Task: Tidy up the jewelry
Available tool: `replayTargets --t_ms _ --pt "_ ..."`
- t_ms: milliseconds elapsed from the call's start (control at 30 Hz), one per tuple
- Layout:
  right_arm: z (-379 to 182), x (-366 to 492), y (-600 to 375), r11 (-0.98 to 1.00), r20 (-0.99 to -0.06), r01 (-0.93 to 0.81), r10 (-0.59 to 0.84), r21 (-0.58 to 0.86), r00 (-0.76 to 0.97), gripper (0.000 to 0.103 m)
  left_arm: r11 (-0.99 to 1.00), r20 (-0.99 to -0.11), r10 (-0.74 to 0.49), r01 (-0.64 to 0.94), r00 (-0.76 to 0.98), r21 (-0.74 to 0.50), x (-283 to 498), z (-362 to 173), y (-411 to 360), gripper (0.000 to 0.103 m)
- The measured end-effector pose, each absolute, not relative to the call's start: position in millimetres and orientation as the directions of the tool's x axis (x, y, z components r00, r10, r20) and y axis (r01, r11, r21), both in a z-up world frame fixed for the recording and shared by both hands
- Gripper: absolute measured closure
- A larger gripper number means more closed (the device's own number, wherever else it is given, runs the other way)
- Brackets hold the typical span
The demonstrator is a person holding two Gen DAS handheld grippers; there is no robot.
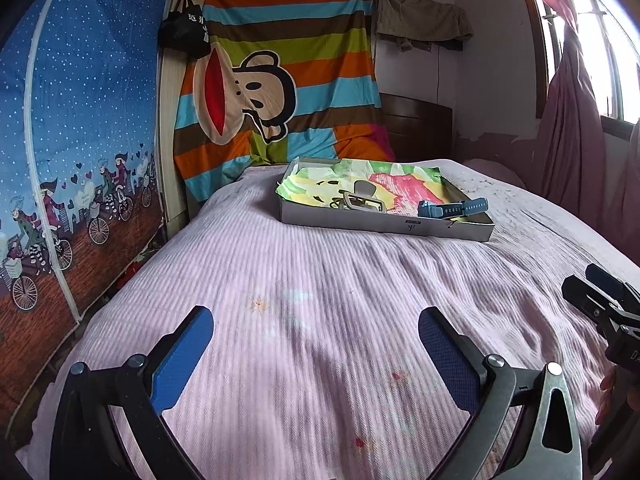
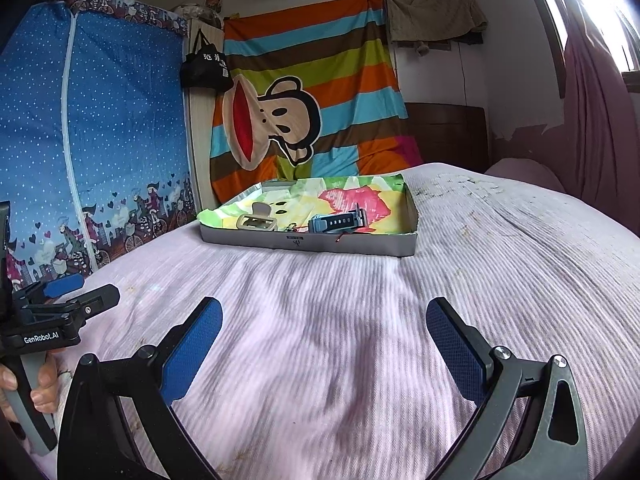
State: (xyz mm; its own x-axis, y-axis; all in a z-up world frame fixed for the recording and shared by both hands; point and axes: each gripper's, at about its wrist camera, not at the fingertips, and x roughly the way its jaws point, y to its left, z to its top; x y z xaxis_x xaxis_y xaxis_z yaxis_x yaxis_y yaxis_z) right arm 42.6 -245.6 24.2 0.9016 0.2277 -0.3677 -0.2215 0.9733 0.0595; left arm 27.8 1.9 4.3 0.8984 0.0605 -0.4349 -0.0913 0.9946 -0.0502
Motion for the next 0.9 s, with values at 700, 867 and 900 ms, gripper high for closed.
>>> replayTargets --t_ms 700,867,900 --pt "19.6 39.7 -241.3 0.976 -0.368 -0.216 0.209 0.024 0.906 0.003 0.994 -0.430 0.073 -0.100 0.900 -0.041 27.6 1.2 1.5 0.000" --pt "19.1 40.0 -242.3 0.976 -0.367 -0.215 0.209 0.025 0.907 0.003 0.994 -0.429 0.073 -0.099 0.901 -0.039 27.4 1.9 1.5 0.000" --pt "19.3 40.4 -242.3 0.976 -0.367 -0.215 0.209 0.024 0.907 0.003 0.994 -0.429 0.073 -0.099 0.901 -0.039 27.5 1.8 1.6 0.000"
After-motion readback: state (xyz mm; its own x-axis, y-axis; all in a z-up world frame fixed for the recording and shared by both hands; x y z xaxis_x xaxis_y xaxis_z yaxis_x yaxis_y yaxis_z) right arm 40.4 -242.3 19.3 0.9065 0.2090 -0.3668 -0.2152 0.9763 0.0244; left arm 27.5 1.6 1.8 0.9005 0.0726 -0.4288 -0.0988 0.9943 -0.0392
